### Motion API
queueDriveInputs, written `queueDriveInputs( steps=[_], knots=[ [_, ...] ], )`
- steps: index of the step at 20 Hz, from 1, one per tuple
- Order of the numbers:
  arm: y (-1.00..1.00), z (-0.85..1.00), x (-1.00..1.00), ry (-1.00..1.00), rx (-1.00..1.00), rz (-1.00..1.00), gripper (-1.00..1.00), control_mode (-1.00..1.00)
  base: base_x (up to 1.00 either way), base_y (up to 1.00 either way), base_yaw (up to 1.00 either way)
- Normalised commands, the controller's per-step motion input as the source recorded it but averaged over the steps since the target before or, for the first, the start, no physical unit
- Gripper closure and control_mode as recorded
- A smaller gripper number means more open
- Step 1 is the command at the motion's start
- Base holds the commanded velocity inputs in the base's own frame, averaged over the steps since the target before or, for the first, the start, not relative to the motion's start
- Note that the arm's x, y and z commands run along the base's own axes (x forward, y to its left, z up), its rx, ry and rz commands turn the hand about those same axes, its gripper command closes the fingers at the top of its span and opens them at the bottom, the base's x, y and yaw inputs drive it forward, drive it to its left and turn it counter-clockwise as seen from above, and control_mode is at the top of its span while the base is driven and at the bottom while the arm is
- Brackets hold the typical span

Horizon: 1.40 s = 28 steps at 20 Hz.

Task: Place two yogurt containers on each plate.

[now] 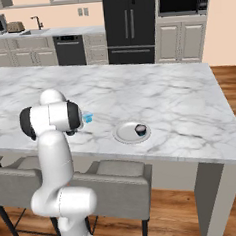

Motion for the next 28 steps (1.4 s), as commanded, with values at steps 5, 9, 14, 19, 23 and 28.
queueDriveInputs(
  steps=[5, 9, 14, 19, 23, 28],
  knots=[
    [-0.01, 0.0, 0.0, 0.0, 0.0, 0.0, 1.0, -1.0, 0.0, 0.0, 0.0],
    [-0.25, 0.07, 0.0, 0.0, 0.0, 0.0, 1.0, -1.0, 0.0, 0.0, 0.0],
    [-0.65, 0.51, 0.1, 0.0, 0.05, -0.02, 1.0, -1.0, 0.0, 0.0, 0.0],
    [-0.87, 0.5, 0.18, 0.01, 0.04, -0.08, 1.0, -1.0, 0.0, 0.0, 0.0],
    [-0.9, 0.23, 0.26, 0.05, 0.0, -0.12, 1.0, -1.0, 0.0, 0.0, 0.0],
    [-0.93, 0.03, 0.25, 0.11, 0.0, -0.14, 1.0, -1.0, 0.0, 0.0, 0.0]
  ],
)
